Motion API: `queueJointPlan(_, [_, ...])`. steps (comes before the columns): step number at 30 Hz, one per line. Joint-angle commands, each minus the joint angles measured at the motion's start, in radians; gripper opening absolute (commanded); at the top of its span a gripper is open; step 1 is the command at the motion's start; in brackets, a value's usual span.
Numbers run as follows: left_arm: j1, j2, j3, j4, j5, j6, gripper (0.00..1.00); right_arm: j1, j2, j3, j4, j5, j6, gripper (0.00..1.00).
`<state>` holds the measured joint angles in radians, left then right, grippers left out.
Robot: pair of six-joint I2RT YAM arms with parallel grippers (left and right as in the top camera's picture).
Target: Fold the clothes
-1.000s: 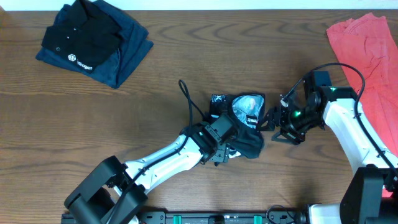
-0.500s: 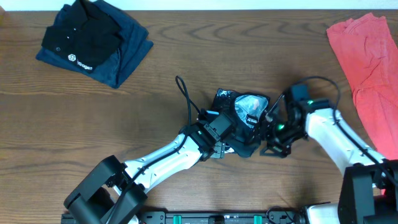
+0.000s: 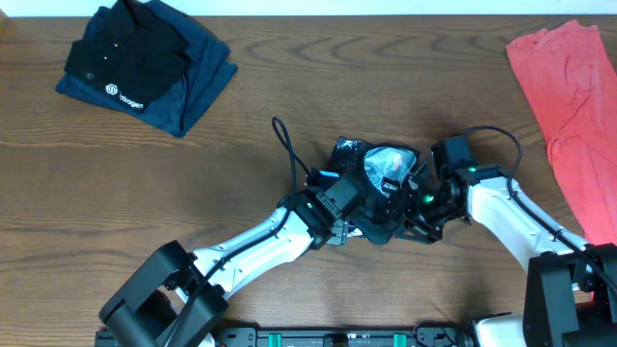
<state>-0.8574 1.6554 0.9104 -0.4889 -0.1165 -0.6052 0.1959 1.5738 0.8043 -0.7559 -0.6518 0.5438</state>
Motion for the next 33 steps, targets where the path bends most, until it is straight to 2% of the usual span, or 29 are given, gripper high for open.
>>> queueJointPlan(1, [0.006,-0.003,0.011,0.001,-0.034,0.002,0.78,0.028,0.005,-0.005,0.023,-0.010,0.052,0.59])
queueJointPlan(3, [0.006,-0.003,0.011,0.001,-0.034,0.002,0.78,0.041,0.005,-0.006,0.032,-0.008,0.074,0.55])
queueJointPlan(8, [0.006,-0.008,0.011,0.001,-0.034,0.002,0.77,0.077,0.005,-0.008,0.032,0.030,0.109,0.55])
queueJointPlan(9, [0.006,-0.011,0.011,0.001,-0.035,0.002,0.77,0.084,0.005,-0.008,0.032,0.040,0.119,0.52])
queueJointPlan(12, [0.006,-0.023,0.011,0.001,-0.037,0.002,0.77,0.093,0.005,-0.008,0.035,0.058,0.135,0.31])
queueJointPlan(15, [0.006,-0.036,0.011,-0.004,-0.065,0.003,0.77,0.093,0.005,-0.008,0.034,0.058,0.138,0.01])
queueJointPlan(22, [0.006,-0.041,0.011,-0.060,-0.140,0.001,0.77,0.093,-0.017,-0.007,-0.041,0.045,0.166,0.02])
queueJointPlan(28, [0.006,-0.042,0.011,-0.089,-0.193,0.001,0.76,0.093,-0.135,-0.006,-0.139,-0.040,0.154,0.01])
queueJointPlan(33, [0.006,-0.042,0.011,-0.089,-0.215,-0.003,0.76,0.093,-0.214,-0.006,-0.237,0.068,0.155,0.02])
